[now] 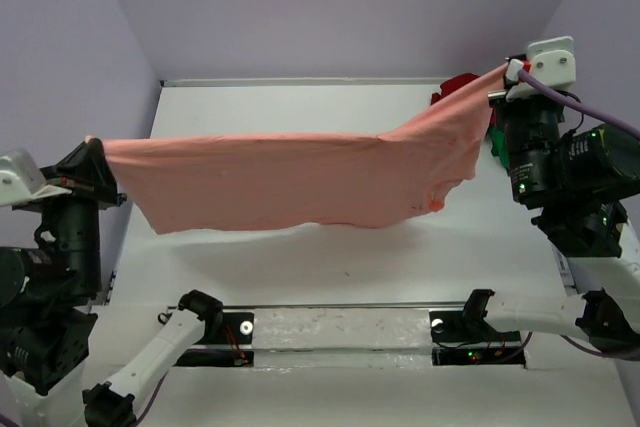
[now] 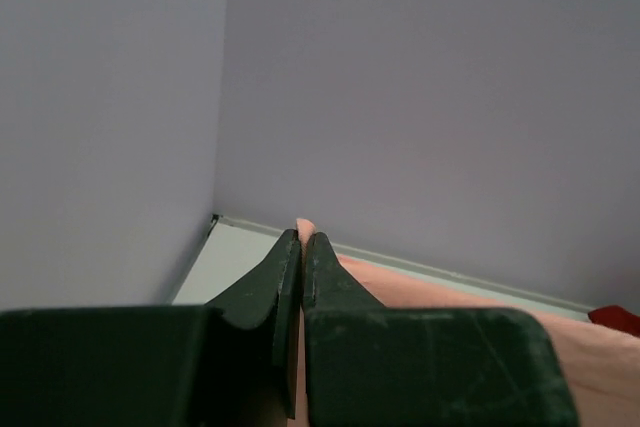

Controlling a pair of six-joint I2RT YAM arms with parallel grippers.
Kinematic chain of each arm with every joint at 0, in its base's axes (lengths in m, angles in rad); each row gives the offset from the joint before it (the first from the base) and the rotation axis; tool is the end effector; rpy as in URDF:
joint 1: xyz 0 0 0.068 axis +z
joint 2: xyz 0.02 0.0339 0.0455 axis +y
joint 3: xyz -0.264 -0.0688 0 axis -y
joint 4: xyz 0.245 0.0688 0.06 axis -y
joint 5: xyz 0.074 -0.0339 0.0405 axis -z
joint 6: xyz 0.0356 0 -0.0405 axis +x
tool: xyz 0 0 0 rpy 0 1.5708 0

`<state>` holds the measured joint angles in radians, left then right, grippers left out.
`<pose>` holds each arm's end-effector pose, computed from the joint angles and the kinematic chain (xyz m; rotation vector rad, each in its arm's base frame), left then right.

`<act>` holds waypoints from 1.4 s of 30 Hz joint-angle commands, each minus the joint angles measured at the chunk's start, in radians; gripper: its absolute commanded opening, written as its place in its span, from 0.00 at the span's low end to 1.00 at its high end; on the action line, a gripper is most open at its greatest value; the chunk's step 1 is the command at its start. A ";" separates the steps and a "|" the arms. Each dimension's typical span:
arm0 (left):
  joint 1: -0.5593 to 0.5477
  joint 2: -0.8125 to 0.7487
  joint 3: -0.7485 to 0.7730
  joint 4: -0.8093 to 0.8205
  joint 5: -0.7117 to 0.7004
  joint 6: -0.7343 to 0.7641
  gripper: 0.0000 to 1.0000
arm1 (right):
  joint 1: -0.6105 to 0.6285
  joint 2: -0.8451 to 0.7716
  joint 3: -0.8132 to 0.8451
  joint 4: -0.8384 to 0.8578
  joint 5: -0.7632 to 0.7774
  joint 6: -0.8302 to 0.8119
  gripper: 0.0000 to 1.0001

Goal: Fold and stack the t-shirts

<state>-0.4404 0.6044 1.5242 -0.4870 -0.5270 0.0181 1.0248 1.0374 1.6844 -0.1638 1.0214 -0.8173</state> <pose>0.0064 0.0168 0.5387 -0.2029 1.1829 -0.0707 0.0919 0.0928 0.5794 -0.2308 1.3153 -0.3781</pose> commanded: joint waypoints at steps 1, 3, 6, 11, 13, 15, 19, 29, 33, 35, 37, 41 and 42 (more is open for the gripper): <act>0.052 0.000 0.021 0.007 0.073 0.010 0.00 | 0.017 -0.049 -0.029 0.079 0.043 -0.046 0.00; 0.057 0.020 0.016 0.010 0.074 0.006 0.00 | 0.017 -0.050 -0.043 0.116 0.061 -0.077 0.00; 0.057 0.038 0.008 0.018 0.079 -0.001 0.00 | 0.031 -0.054 -0.041 0.144 0.068 -0.111 0.00; 0.055 0.108 -0.070 0.060 0.016 -0.012 0.00 | 0.040 -0.031 -0.048 0.175 0.068 -0.128 0.00; 0.055 0.149 -0.102 0.094 -0.010 -0.012 0.00 | 0.031 0.015 -0.054 0.176 0.049 -0.096 0.00; 0.055 0.226 -0.136 0.131 -0.010 -0.053 0.00 | 0.015 0.067 -0.048 0.170 0.022 -0.057 0.00; 0.058 0.345 -0.183 0.213 0.001 -0.098 0.00 | -0.259 0.240 0.024 -0.205 -0.258 0.330 0.00; 0.276 0.675 -0.185 0.384 0.197 -0.136 0.00 | -0.621 0.597 0.273 -0.311 -0.584 0.483 0.00; 0.394 0.845 -0.129 0.412 0.298 -0.161 0.00 | -0.701 0.743 0.383 -0.330 -0.690 0.515 0.00; 0.404 0.914 -0.056 0.403 0.288 -0.129 0.00 | -0.729 0.820 0.428 -0.353 -0.748 0.527 0.00; 0.417 1.029 0.001 0.389 0.321 -0.112 0.00 | -0.747 0.854 0.454 -0.358 -0.777 0.535 0.00; 0.427 1.231 0.168 0.317 0.375 -0.106 0.00 | -0.795 0.952 0.515 -0.394 -0.860 0.550 0.00; 0.425 1.232 0.178 0.317 0.377 -0.107 0.00 | -0.804 0.952 0.515 -0.398 -0.877 0.558 0.00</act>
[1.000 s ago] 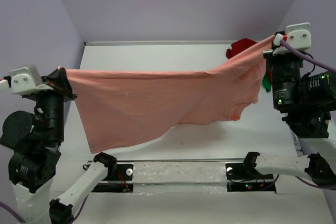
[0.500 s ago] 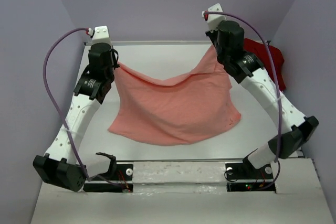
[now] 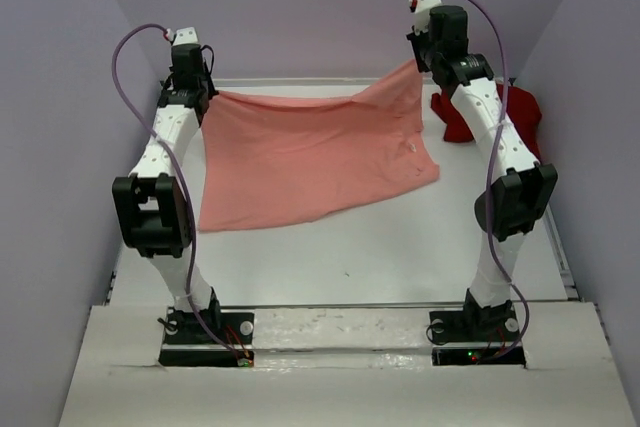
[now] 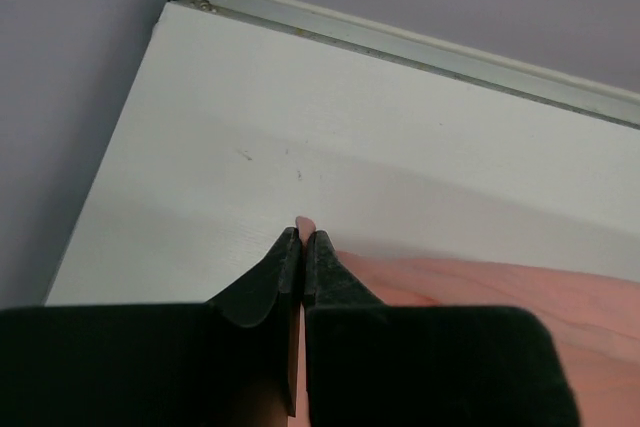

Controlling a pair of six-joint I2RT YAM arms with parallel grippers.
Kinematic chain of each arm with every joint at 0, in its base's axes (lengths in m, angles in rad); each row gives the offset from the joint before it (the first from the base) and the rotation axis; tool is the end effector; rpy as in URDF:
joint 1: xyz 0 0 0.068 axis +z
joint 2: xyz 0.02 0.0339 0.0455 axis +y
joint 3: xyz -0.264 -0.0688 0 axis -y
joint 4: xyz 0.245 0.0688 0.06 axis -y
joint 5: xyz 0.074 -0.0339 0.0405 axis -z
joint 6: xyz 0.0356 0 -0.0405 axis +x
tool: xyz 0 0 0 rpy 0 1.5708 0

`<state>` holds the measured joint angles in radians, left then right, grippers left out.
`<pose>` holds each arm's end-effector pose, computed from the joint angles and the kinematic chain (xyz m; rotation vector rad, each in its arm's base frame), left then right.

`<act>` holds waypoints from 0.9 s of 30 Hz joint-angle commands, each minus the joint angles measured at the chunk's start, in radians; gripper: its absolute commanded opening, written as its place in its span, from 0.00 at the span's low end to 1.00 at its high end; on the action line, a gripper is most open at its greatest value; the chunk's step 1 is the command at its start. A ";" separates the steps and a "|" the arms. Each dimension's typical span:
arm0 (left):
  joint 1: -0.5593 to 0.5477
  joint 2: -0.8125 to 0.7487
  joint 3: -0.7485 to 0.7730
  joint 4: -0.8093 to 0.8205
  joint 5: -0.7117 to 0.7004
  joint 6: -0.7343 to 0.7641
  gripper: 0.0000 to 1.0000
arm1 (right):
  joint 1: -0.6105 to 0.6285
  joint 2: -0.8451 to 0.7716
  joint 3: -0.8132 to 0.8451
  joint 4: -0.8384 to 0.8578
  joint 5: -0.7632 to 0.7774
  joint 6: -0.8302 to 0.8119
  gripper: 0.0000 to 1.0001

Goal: Fold and stack the t-shirts

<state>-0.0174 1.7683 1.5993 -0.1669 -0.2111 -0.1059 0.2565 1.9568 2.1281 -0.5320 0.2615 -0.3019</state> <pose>0.4262 0.0000 0.3544 -0.2263 1.8872 0.1175 0.4395 0.1058 0.4207 -0.3615 1.8947 -0.2827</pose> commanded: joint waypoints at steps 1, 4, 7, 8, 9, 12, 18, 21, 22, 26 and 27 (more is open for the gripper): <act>0.002 0.107 0.114 0.003 0.071 0.017 0.00 | -0.036 0.051 0.067 -0.031 -0.131 0.044 0.00; 0.002 0.149 0.117 0.010 0.076 0.011 0.00 | -0.056 0.091 0.053 -0.031 -0.168 0.052 0.00; 0.000 0.171 0.131 0.007 0.070 0.012 0.00 | -0.065 0.129 0.056 -0.043 -0.179 0.060 0.00; 0.002 0.171 0.131 0.000 0.064 0.011 0.00 | -0.065 0.134 0.053 -0.048 -0.182 0.064 0.00; 0.002 0.171 0.131 0.001 0.059 0.014 0.00 | -0.065 0.139 0.049 -0.048 -0.185 0.066 0.00; 0.002 0.161 0.128 -0.008 0.047 0.011 0.00 | -0.065 0.142 0.021 -0.051 -0.173 0.073 0.00; -0.003 0.138 0.094 -0.037 0.016 -0.024 0.00 | -0.065 0.077 -0.091 -0.033 -0.165 0.092 0.00; -0.013 0.120 0.061 -0.051 -0.028 -0.034 0.00 | -0.065 0.051 -0.138 -0.034 -0.153 0.115 0.00; -0.019 0.115 0.047 -0.055 -0.051 -0.037 0.00 | -0.065 0.033 -0.152 -0.034 -0.154 0.115 0.00; -0.032 0.106 0.033 -0.075 -0.074 -0.061 0.00 | -0.065 -0.004 -0.210 -0.034 -0.128 0.145 0.00; -0.035 0.108 0.036 -0.080 -0.082 -0.073 0.00 | -0.065 -0.012 -0.217 -0.037 -0.123 0.149 0.00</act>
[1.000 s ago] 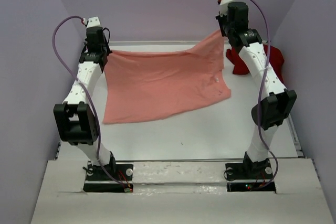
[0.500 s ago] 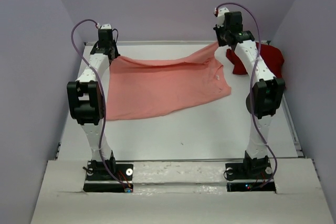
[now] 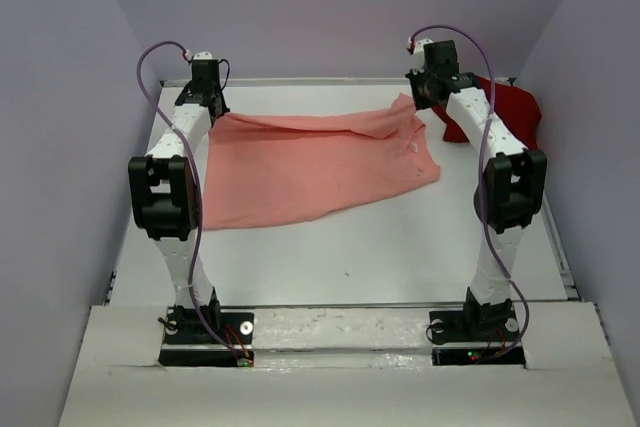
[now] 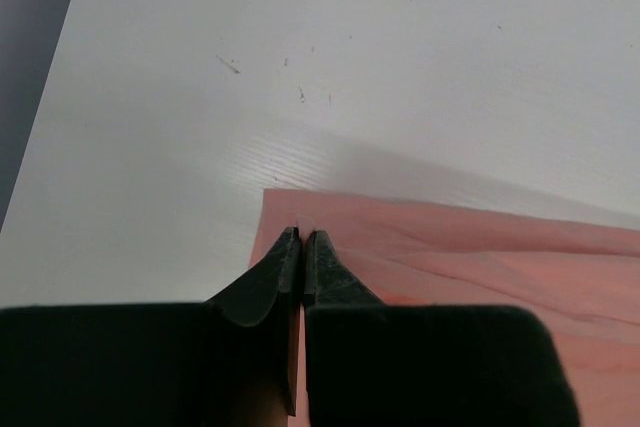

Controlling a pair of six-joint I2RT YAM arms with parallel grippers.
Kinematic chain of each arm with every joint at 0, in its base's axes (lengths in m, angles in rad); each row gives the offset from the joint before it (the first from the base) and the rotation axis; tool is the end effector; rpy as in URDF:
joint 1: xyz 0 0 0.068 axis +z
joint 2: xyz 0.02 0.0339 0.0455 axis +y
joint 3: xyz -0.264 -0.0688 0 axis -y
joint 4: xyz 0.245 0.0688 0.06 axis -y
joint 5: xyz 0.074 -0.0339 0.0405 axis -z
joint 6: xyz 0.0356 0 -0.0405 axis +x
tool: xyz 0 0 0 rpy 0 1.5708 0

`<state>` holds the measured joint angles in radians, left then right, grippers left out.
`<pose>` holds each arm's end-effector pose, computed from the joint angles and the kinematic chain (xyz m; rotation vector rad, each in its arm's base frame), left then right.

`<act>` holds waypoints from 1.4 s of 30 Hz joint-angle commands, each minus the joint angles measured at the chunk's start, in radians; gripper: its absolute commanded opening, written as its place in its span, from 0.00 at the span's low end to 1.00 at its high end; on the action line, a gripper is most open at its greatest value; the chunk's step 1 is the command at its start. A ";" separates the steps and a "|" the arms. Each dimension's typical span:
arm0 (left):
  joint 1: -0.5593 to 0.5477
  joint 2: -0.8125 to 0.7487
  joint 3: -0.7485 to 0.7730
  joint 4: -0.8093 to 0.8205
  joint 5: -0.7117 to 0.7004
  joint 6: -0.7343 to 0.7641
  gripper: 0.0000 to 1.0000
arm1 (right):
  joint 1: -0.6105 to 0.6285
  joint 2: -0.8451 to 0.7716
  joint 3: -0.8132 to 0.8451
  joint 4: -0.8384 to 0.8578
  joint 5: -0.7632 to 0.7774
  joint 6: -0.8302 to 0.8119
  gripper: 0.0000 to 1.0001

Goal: Fold and stack the t-shirts

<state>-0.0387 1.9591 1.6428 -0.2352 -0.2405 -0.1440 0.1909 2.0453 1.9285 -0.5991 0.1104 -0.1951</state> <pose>0.4639 -0.0095 0.2818 -0.2525 2.0929 0.1459 0.4656 0.0860 0.3076 -0.3817 2.2526 -0.1284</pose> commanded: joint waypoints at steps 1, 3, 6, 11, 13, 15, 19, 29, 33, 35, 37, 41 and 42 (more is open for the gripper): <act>-0.015 -0.080 -0.005 -0.032 -0.054 -0.040 0.00 | 0.011 -0.105 -0.022 0.025 0.046 0.049 0.00; -0.026 -0.080 -0.008 -0.039 -0.077 -0.048 0.00 | 0.012 -0.119 -0.055 0.027 0.054 0.056 0.00; -0.032 -0.086 -0.024 -0.042 -0.098 -0.063 0.00 | 0.033 -0.134 -0.089 0.025 0.084 0.065 0.00; -0.033 -0.063 -0.014 -0.093 -0.148 -0.108 0.00 | 0.044 -0.152 -0.132 0.025 0.112 0.077 0.00; -0.036 -0.049 0.000 -0.114 -0.157 -0.126 0.00 | 0.053 -0.162 -0.154 0.024 0.115 0.079 0.00; -0.036 -0.037 0.011 -0.137 -0.177 -0.138 0.00 | 0.062 -0.168 -0.167 0.025 0.110 0.083 0.00; -0.038 -0.016 0.028 -0.177 -0.215 -0.172 0.05 | 0.071 -0.163 -0.191 0.015 0.123 0.088 0.00; -0.036 0.043 0.051 -0.259 -0.281 -0.247 0.61 | 0.117 -0.174 -0.197 -0.013 0.169 0.111 0.00; -0.036 0.026 0.026 -0.250 -0.283 -0.279 0.76 | 0.127 -0.169 -0.192 -0.019 0.170 0.111 0.00; -0.033 0.023 0.023 -0.251 -0.281 -0.282 0.77 | 0.127 -0.165 -0.192 -0.021 0.193 0.112 0.00; -0.033 0.018 0.023 -0.254 -0.283 -0.289 0.77 | 0.127 -0.160 -0.195 -0.027 0.196 0.112 0.00; -0.035 0.012 0.034 -0.253 -0.275 -0.286 0.77 | 0.127 -0.151 -0.207 -0.025 0.210 0.126 0.00; -0.035 0.008 0.034 -0.250 -0.269 -0.282 0.77 | 0.127 -0.145 -0.207 -0.027 0.227 0.134 0.00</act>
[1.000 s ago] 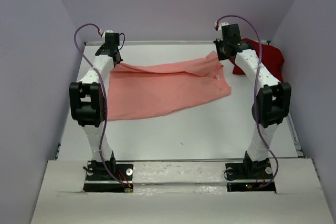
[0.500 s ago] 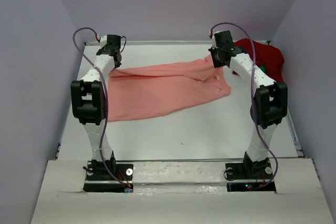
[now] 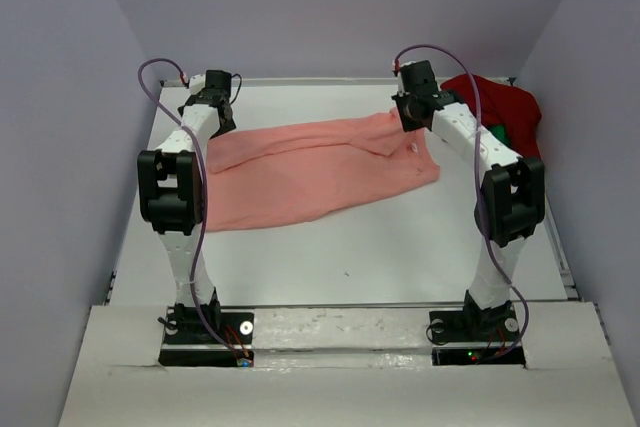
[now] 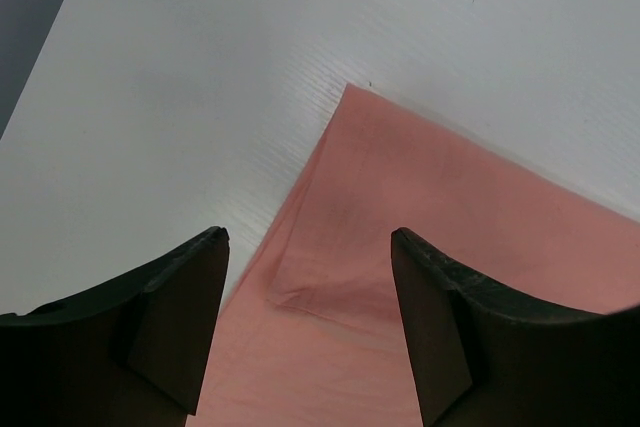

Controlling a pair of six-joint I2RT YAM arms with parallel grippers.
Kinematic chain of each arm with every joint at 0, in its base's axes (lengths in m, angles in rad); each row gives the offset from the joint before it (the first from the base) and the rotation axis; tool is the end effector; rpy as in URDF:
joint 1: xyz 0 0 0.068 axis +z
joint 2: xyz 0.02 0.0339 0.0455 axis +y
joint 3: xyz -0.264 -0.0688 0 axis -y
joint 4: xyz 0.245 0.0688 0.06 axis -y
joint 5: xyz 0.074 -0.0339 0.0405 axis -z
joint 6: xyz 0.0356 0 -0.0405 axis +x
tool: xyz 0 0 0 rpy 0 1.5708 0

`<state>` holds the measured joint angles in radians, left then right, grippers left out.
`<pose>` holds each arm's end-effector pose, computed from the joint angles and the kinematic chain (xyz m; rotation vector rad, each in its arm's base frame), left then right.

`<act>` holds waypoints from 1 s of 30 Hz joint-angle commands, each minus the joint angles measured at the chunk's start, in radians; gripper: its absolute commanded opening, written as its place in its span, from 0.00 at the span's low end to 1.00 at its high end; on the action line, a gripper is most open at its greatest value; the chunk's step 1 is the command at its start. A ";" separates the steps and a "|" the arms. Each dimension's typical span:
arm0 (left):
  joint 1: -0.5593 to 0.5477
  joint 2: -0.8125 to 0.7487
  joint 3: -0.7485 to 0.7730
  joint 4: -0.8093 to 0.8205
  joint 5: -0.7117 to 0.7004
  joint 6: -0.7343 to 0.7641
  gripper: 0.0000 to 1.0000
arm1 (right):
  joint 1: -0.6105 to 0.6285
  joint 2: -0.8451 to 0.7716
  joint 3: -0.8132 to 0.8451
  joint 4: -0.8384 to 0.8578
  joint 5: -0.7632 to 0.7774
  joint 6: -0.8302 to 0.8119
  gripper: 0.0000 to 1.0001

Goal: Fold and stack the t-shirts

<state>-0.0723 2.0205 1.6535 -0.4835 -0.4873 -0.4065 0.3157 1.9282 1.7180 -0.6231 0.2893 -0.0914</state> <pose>0.4546 -0.0162 0.2401 -0.5982 2.2446 0.3520 0.4187 0.1261 0.2884 -0.3483 2.3468 -0.2404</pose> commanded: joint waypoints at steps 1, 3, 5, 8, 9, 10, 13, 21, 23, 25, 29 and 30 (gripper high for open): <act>-0.001 -0.052 0.029 -0.006 -0.019 -0.018 0.77 | 0.002 -0.011 0.003 -0.003 0.054 0.030 0.00; 0.000 -0.055 0.034 -0.009 -0.010 -0.012 0.77 | 0.002 0.009 0.008 -0.013 0.089 0.047 0.00; -0.001 -0.077 0.031 -0.004 -0.004 -0.011 0.77 | 0.002 0.040 0.015 -0.020 0.112 0.059 0.00; -0.003 -0.115 0.028 0.006 0.019 -0.006 0.77 | 0.002 0.072 0.015 -0.021 0.140 0.074 0.00; -0.003 -0.129 0.032 0.002 0.027 -0.003 0.77 | 0.002 0.090 0.011 -0.021 0.146 0.085 0.00; -0.003 -0.135 0.038 0.000 0.033 0.001 0.77 | 0.002 0.100 0.009 -0.021 0.134 0.084 0.00; -0.003 -0.160 0.049 -0.006 0.047 0.012 0.77 | 0.002 0.129 0.006 -0.021 0.129 0.088 0.00; -0.007 -0.195 0.057 -0.017 0.069 0.029 0.77 | 0.002 0.186 0.006 -0.033 0.214 0.151 0.00; -0.014 -0.200 0.055 -0.020 0.066 0.037 0.77 | 0.002 0.206 0.017 -0.065 0.243 0.168 0.00; -0.015 -0.207 0.048 -0.020 0.061 0.040 0.77 | -0.009 0.219 0.032 -0.099 0.267 0.212 0.00; -0.015 -0.215 0.040 -0.020 0.058 0.047 0.77 | -0.030 0.222 0.016 -0.121 0.294 0.266 0.00; -0.015 -0.220 0.037 -0.020 0.056 0.048 0.77 | -0.030 0.221 0.009 -0.121 0.310 0.281 0.00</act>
<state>-0.0799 1.8675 1.6791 -0.4950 -0.4213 -0.3759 0.3046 2.1487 1.7199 -0.7067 0.5255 0.1020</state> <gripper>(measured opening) 0.767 0.009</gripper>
